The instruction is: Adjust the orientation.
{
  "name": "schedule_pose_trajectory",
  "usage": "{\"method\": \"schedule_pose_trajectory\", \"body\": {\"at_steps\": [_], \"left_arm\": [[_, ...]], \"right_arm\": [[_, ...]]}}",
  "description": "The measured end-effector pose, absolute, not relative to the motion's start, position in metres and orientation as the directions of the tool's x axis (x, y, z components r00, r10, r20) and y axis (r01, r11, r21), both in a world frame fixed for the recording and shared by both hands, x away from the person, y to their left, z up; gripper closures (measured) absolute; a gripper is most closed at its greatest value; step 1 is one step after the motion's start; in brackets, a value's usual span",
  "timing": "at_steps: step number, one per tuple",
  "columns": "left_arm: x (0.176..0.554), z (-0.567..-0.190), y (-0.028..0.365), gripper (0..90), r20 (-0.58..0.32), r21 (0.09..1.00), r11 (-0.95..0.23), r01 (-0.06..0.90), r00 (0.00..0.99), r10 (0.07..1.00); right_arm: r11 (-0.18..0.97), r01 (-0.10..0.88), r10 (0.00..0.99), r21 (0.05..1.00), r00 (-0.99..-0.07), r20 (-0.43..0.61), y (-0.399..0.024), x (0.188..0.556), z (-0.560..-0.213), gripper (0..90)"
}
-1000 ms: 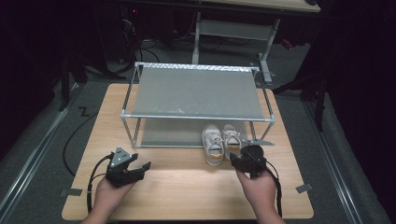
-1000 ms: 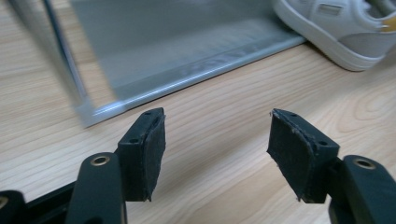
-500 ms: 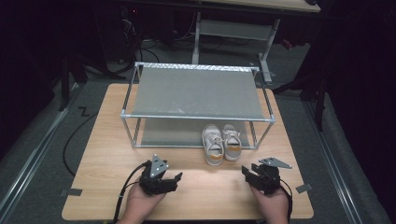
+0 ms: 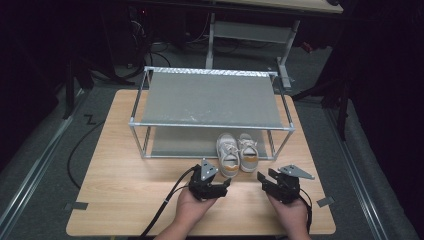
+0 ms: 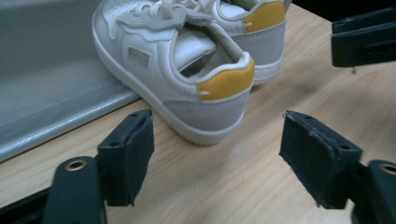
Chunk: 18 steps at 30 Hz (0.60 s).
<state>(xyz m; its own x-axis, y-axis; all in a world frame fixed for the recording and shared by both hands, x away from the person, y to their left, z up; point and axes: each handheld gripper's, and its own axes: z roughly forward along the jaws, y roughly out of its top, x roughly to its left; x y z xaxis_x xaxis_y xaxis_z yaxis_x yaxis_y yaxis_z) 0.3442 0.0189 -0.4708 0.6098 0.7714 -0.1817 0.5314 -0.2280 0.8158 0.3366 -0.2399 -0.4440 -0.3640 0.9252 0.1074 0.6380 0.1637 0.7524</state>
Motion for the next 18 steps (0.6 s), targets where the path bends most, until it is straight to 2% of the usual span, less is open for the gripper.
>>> {"method": "schedule_pose_trajectory", "body": {"at_steps": [8,10,14,18], "left_arm": [[0.353,-0.481,0.001,39.0,-0.160,0.814,-0.226,0.535,0.580,0.799],[0.357,-0.481,0.003,42.5,-0.186,0.812,-0.199,0.549,0.566,0.803],[0.360,-0.478,0.006,44.1,-0.205,0.827,-0.165,0.537,0.561,0.802],[0.368,-0.469,0.007,45.5,-0.184,0.837,-0.171,0.519,0.562,0.807]], "right_arm": [[0.199,0.637,0.919,0.745,-0.386,0.085,-0.226,0.350,-0.446,47.0],[0.206,0.640,0.921,0.740,-0.382,0.074,-0.222,0.354,-0.447,47.1],[0.197,0.639,0.929,0.744,-0.365,0.068,-0.219,0.361,-0.451,50.1],[0.177,0.636,0.930,0.751,-0.359,0.084,-0.217,0.365,-0.453,54.0]]}}
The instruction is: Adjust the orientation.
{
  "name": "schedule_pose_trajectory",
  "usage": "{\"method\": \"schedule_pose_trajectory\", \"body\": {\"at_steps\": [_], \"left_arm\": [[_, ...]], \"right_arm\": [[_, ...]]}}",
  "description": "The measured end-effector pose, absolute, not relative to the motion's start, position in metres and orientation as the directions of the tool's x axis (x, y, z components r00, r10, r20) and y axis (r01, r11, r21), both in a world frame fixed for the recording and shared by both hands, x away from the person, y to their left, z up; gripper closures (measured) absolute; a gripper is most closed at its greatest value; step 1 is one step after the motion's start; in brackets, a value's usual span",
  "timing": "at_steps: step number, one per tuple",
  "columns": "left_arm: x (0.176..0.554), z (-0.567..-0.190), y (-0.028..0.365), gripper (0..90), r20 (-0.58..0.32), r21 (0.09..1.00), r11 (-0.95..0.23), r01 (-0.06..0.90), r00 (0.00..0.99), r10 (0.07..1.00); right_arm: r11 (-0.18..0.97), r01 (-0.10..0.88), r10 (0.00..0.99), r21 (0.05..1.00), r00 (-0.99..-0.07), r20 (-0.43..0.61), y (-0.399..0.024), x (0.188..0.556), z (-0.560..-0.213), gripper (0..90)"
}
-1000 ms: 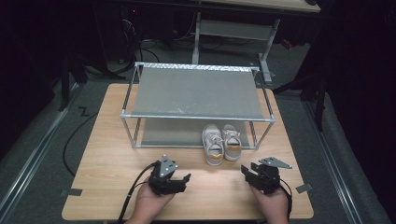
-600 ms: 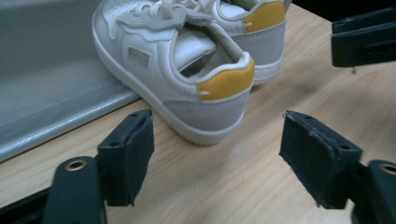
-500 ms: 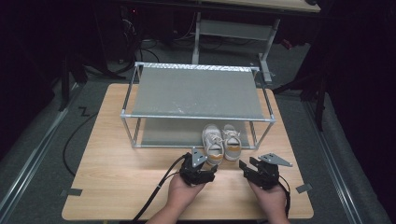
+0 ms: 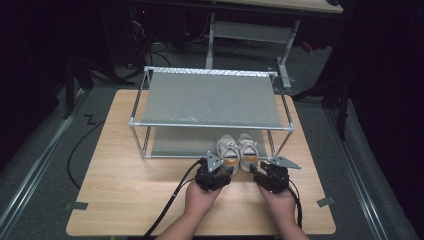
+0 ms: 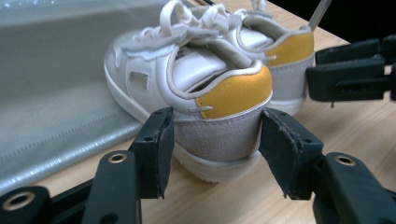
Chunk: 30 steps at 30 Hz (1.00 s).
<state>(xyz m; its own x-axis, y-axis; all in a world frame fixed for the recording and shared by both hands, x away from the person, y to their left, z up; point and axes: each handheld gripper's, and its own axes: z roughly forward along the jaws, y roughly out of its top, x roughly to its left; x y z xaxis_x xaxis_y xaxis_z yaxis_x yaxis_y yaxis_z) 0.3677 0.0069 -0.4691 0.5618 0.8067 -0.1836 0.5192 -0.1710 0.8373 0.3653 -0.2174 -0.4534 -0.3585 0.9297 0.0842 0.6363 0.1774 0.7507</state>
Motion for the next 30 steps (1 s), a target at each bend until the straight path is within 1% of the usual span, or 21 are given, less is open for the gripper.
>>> {"method": "schedule_pose_trajectory", "body": {"at_steps": [3,9,13,18,25,27,30], "left_arm": [[0.373,-0.466,0.006,47.4,-0.172,0.833,-0.178,0.523,0.552,0.816],[0.381,-0.467,0.004,48.6,-0.147,0.831,-0.198,0.520,0.548,0.824],[0.392,-0.469,0.006,54.2,-0.124,0.828,-0.202,0.524,0.522,0.844],[0.406,-0.472,0.006,56.7,-0.125,0.825,-0.195,0.531,0.507,0.853],[0.416,-0.475,-0.003,56.8,-0.129,0.826,-0.186,0.533,0.499,0.857],[0.420,-0.476,-0.005,57.5,-0.150,0.827,-0.161,0.539,0.488,0.860],[0.430,-0.479,-0.009,58.1,-0.148,0.823,-0.162,0.545,0.480,0.865]], "right_arm": [[0.163,0.635,0.927,0.755,-0.362,0.104,-0.216,0.367,-0.453,56.1],[0.169,0.629,0.922,0.759,-0.373,0.104,-0.209,0.371,-0.456,56.7],[0.171,0.631,0.922,0.756,-0.373,0.104,-0.202,0.379,-0.456,56.2],[0.171,0.622,0.925,0.764,-0.369,0.093,-0.193,0.387,-0.456,55.6],[0.152,0.622,0.933,0.768,-0.346,0.096,-0.199,0.400,-0.460,56.1],[0.157,0.622,0.937,0.767,-0.339,0.084,-0.200,0.404,-0.460,56.5],[0.153,0.622,0.942,0.768,-0.326,0.076,-0.201,0.412,-0.462,57.0]]}}
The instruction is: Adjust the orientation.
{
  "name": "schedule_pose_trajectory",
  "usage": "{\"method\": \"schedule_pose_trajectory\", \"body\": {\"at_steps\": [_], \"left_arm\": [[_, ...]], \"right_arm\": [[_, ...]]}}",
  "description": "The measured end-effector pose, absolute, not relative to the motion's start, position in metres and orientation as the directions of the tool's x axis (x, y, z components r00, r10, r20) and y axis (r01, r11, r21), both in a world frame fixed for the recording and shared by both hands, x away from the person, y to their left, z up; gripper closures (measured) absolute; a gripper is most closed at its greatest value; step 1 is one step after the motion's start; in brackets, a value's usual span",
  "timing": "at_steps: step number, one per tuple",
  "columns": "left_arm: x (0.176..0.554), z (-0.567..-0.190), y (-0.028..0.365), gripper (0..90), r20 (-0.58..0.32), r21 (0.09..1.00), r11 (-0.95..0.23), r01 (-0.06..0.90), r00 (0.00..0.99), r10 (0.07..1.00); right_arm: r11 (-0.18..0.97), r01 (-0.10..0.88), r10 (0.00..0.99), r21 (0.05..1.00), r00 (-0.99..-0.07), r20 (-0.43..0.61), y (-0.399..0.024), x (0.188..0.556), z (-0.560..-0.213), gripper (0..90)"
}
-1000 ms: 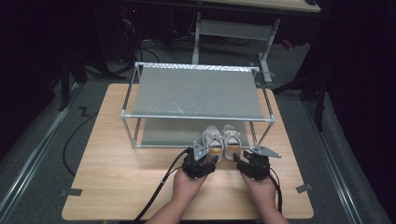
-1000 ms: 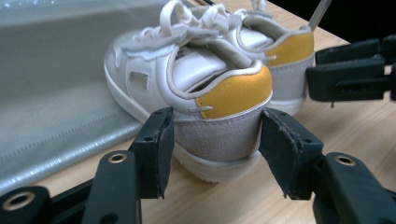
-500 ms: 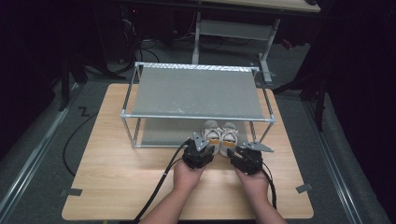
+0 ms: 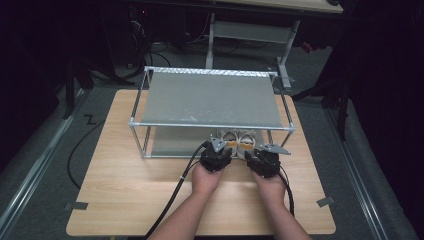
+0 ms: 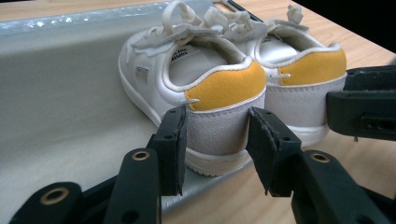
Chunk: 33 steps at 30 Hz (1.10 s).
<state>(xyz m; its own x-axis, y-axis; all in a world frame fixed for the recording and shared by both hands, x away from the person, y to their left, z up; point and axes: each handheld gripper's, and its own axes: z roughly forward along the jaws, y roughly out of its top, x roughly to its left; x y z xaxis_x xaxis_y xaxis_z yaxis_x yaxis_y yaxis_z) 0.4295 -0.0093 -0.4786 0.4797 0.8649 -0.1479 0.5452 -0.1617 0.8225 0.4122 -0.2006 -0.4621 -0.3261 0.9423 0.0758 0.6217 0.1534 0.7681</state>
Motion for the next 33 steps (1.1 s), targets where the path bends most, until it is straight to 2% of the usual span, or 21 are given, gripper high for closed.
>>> {"method": "schedule_pose_trajectory", "body": {"at_steps": [5,8,14,21,28,33], "left_arm": [[0.446,-0.482,-0.019,59.4,-0.124,0.818,-0.170,0.549,0.457,0.881],[0.451,-0.483,-0.022,59.4,-0.146,0.820,-0.137,0.556,0.434,0.889],[0.447,-0.483,-0.019,61.5,-0.167,0.816,-0.120,0.565,0.429,0.888],[0.430,-0.479,-0.013,60.2,-0.148,0.826,-0.147,0.544,0.462,0.875],[0.401,-0.481,0.013,60.2,-0.136,0.817,-0.198,0.541,0.514,0.847],[0.373,-0.474,0.056,59.8,-0.090,0.811,-0.253,0.528,0.540,0.837]], "right_arm": [[0.133,0.646,0.958,0.752,-0.279,0.071,-0.202,0.431,-0.471,57.5],[0.101,0.658,0.964,0.746,-0.250,0.089,-0.201,0.438,-0.473,57.9],[0.157,0.657,0.963,0.737,-0.266,0.031,-0.196,0.437,-0.470,62.2],[0.167,0.640,0.956,0.750,-0.293,0.037,-0.199,0.424,-0.468,62.3],[0.203,0.622,0.941,0.756,-0.337,0.024,-0.203,0.398,-0.463,62.3],[0.231,0.609,0.930,0.759,-0.368,0.012,-0.210,0.377,-0.459,61.4]]}}
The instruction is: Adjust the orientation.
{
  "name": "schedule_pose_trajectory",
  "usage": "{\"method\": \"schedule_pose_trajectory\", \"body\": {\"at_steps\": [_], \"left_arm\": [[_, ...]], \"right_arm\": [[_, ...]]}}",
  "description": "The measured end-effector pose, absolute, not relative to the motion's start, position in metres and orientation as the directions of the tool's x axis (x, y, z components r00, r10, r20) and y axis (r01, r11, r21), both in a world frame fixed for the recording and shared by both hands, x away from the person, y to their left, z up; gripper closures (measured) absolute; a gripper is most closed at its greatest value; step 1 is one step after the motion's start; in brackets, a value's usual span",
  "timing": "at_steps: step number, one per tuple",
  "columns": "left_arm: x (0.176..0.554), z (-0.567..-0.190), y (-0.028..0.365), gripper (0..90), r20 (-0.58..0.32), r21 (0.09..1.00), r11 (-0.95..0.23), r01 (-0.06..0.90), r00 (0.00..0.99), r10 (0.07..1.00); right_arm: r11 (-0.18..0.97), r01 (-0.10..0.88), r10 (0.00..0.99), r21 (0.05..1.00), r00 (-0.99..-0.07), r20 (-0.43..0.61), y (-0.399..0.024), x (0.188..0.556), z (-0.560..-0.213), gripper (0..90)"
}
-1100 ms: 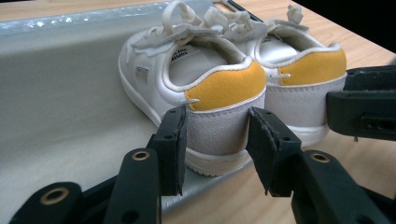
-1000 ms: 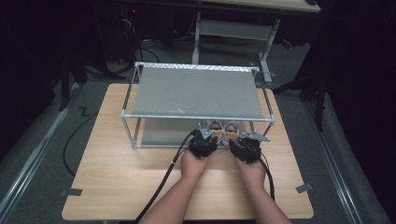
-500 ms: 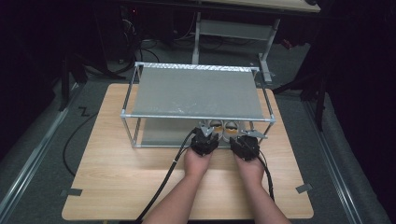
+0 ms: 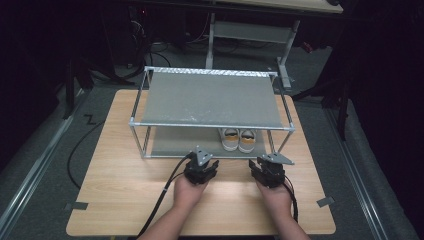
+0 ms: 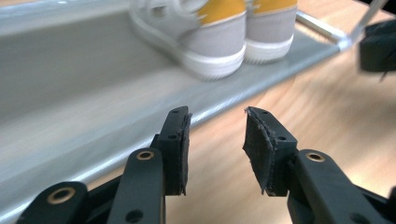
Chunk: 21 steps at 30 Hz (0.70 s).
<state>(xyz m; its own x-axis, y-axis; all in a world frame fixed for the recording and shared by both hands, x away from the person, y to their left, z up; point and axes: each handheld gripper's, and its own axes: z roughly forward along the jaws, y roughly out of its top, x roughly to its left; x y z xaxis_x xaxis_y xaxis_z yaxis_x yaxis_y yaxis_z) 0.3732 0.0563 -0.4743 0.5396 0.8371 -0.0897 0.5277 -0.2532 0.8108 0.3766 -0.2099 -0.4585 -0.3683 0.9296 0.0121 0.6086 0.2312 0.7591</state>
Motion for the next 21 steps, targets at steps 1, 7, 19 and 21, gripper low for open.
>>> {"method": "schedule_pose_trajectory", "body": {"at_steps": [1,7,19,21], "left_arm": [[0.368,-0.472,0.068,59.0,-0.077,0.813,-0.260,0.521,0.539,0.838],[0.338,-0.457,0.154,53.1,-0.090,0.809,-0.221,0.544,0.487,0.869],[0.308,-0.449,0.223,47.2,-0.171,0.817,-0.088,0.569,0.386,0.906],[0.306,-0.451,0.219,46.5,-0.145,0.806,-0.123,0.579,0.395,0.907]], "right_arm": [[0.236,0.608,0.928,0.758,-0.373,0.010,-0.212,0.373,-0.458,61.1],[0.250,0.608,0.920,0.754,-0.391,0.011,-0.223,0.351,-0.453,55.9],[0.236,0.593,0.942,0.770,-0.335,-0.031,-0.255,0.319,-0.457,47.0],[0.232,0.591,0.944,0.773,-0.329,-0.032,-0.261,0.318,-0.457,45.9]]}}
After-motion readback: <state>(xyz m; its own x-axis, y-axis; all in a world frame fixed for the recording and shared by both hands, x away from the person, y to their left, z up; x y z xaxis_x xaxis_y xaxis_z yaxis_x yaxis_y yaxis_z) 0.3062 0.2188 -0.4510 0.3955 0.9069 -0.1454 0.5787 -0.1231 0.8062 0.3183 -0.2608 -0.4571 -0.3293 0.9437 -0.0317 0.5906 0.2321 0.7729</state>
